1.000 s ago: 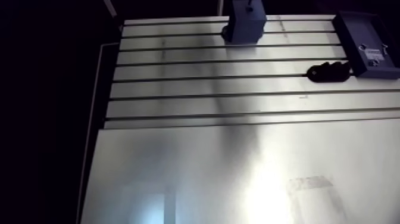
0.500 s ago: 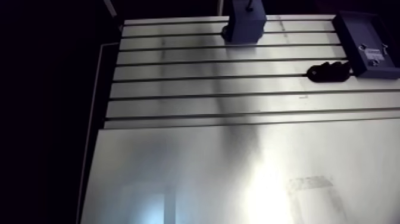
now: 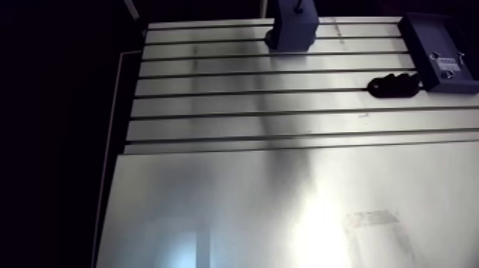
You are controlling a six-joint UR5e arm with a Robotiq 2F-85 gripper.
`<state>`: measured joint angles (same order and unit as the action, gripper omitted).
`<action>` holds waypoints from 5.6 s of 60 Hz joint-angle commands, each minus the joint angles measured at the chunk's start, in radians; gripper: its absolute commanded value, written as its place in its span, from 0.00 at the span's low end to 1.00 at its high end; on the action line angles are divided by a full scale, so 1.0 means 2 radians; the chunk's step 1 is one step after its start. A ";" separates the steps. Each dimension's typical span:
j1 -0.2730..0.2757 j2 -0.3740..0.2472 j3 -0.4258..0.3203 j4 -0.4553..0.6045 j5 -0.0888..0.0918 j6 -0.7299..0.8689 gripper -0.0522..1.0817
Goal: Pick up the M10 bolt and insert it into the hex recess until seated.
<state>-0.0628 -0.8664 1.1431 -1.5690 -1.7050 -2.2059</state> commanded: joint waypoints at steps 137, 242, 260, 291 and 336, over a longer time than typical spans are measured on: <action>0.001 0.002 0.012 -0.021 0.000 0.001 0.28; -0.004 -0.067 0.126 -0.159 0.031 0.264 0.39; -0.008 -0.069 0.139 -0.167 0.039 0.261 0.39; -0.019 -0.066 0.138 -0.167 0.038 0.250 0.42; -0.018 -0.062 0.136 -0.173 0.045 0.241 0.44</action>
<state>-0.0981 -0.9925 1.4129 -1.9053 -1.6200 -1.7226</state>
